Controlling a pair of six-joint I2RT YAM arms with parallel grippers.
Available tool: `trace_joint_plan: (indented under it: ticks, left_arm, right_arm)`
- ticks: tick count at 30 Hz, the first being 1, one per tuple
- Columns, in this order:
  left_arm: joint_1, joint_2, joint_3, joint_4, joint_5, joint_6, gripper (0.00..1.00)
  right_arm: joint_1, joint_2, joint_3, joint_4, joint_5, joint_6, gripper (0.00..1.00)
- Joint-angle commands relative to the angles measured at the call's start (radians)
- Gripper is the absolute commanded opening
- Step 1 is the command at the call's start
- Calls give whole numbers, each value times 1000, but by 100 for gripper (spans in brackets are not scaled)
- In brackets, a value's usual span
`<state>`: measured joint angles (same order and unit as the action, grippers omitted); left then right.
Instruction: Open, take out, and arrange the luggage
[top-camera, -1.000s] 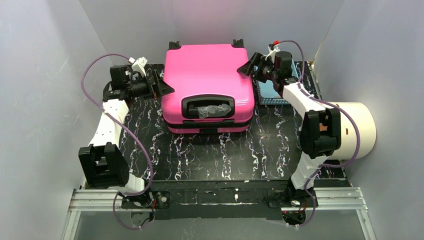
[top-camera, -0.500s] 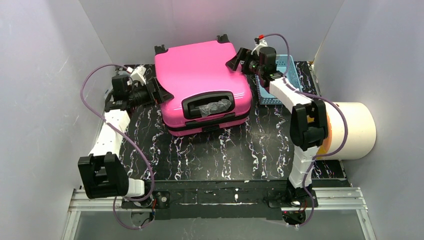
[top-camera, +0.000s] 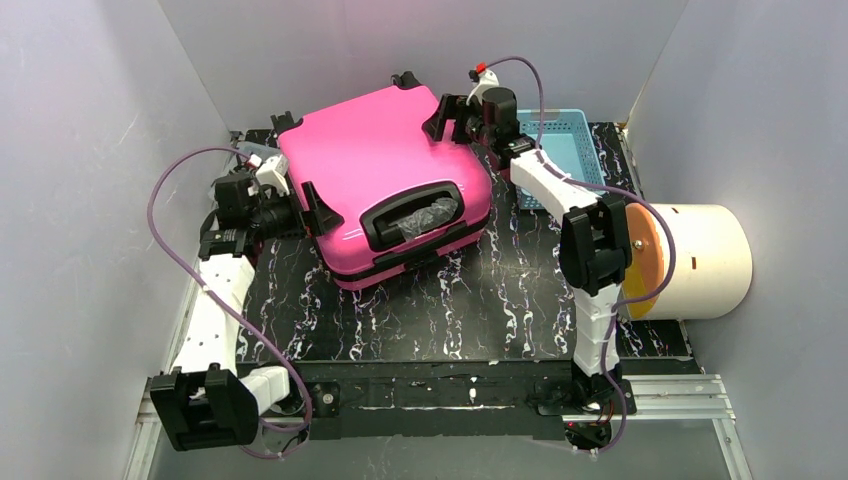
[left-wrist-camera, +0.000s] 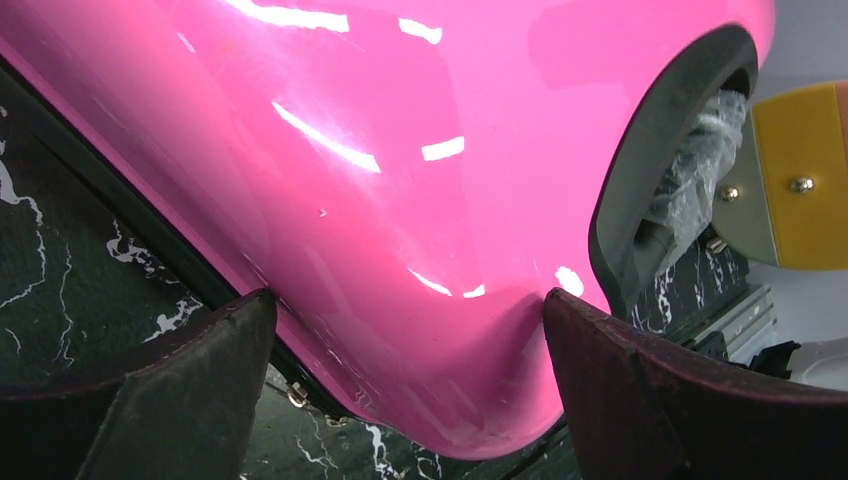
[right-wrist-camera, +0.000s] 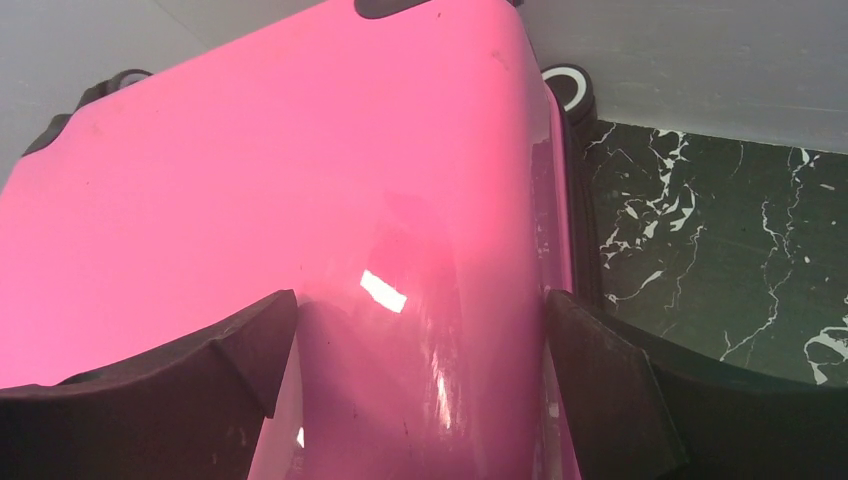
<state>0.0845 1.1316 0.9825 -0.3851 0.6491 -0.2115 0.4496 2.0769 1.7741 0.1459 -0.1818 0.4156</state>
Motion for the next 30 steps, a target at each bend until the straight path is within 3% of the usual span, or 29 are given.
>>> trace_joint_plan:
  ticks: [1, 5, 10, 16, 20, 26, 30]
  left_arm:
    - [-172, 26, -30, -127, 141, 164, 98]
    - [-206, 14, -49, -161, 190, 176, 98]
    - [-247, 52, -27, -135, 195, 155, 98]
    - [-249, 92, 26, -100, 162, 160, 98]
    - [-256, 70, 49, -70, 205, 122, 98]
    - [-253, 34, 232, -315, 185, 276, 98]
    - [-243, -8, 288, -421, 173, 323, 98]
  right_arm:
    - [205, 139, 149, -141, -305, 49, 100]
    - [219, 263, 235, -97, -408, 166, 100]
    - [219, 327, 331, -182, -369, 138, 100]
    - [176, 202, 289, -228, -233, 38, 100]
    - [172, 174, 420, -365, -108, -85, 100]
    - [172, -11, 395, -424, 116, -196, 100]
    - [181, -211, 212, -405, 267, -236, 100]
